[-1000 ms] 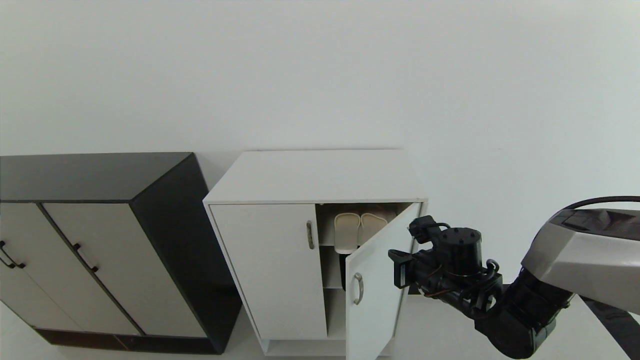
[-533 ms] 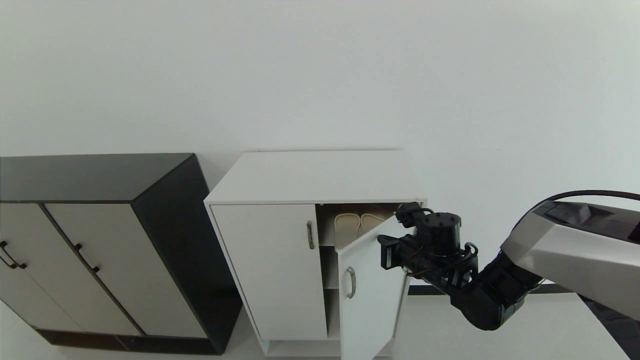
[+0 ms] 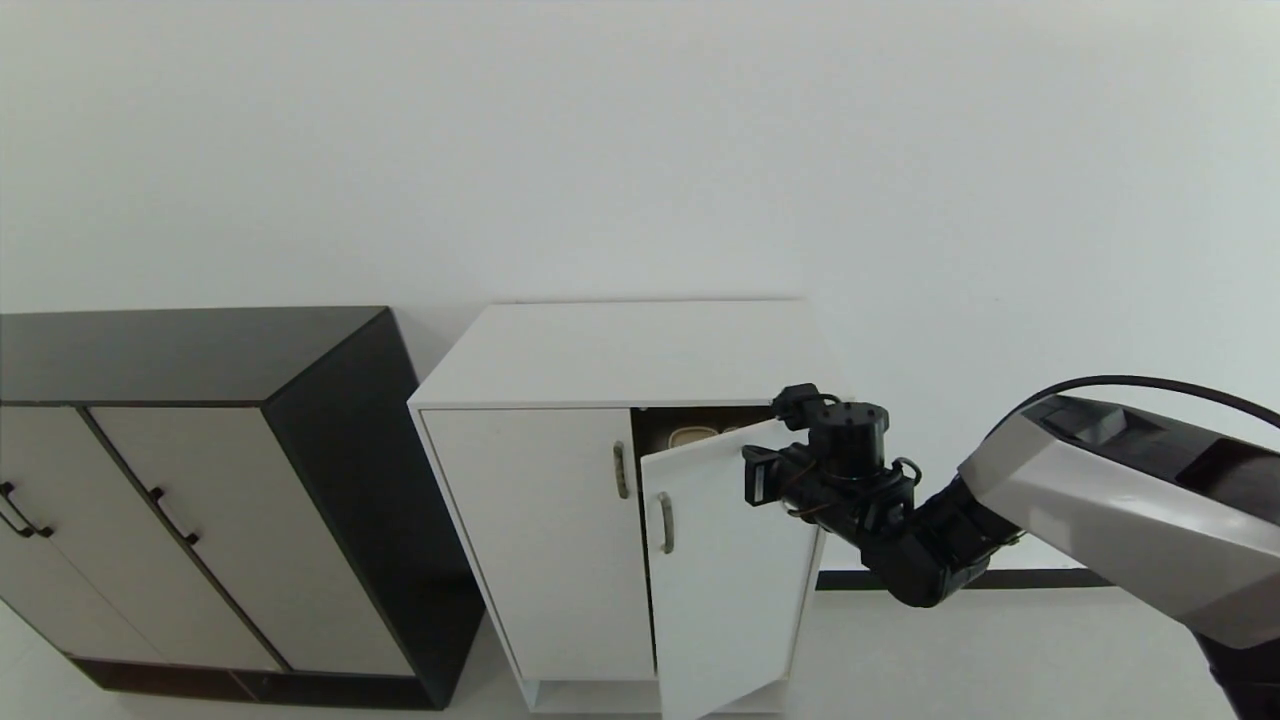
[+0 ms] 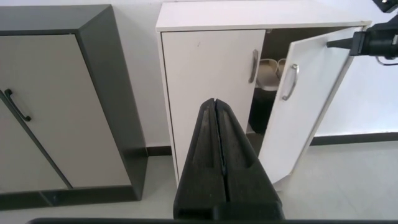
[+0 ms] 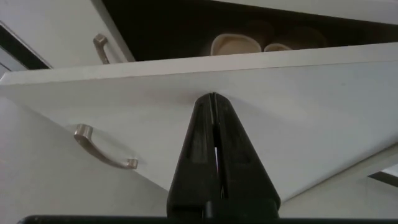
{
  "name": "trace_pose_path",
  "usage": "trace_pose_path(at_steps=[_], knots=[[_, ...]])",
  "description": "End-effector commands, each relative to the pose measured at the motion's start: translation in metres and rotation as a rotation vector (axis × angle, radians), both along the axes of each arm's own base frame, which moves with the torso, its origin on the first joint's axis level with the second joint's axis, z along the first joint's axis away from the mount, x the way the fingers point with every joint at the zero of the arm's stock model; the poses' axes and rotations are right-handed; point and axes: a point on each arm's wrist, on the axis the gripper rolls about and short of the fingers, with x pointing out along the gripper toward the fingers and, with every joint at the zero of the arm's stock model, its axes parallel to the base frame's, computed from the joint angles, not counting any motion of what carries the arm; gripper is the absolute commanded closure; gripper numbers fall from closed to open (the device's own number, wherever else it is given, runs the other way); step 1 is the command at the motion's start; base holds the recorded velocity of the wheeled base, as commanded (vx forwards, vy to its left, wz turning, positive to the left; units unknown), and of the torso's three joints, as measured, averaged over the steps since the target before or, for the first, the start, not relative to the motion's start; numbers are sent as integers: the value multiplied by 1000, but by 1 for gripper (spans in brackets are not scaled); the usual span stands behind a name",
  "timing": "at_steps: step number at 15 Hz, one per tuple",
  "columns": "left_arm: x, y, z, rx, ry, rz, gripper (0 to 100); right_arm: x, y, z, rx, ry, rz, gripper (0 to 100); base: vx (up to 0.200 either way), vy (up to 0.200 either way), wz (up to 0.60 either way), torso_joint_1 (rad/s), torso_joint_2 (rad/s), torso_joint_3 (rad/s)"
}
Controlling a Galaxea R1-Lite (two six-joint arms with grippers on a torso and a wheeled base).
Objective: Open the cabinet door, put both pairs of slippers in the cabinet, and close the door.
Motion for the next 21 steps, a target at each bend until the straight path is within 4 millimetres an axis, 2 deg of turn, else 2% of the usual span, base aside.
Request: trace_pose_path(at_steps=[1,5,21], knots=[[0,0,0,-1,1,1,100,9,3,-4,2,-1,-5,100,0,0,0,0,0,0],[0,0,0,5,2,-2,100,20,9,-2,-7,10,-9,100,0,0,0,0,0,0],[0,0,0,8,2,-4,100,45,-12,-8,7,-14,-74,100,0,0,0,0,0,0]])
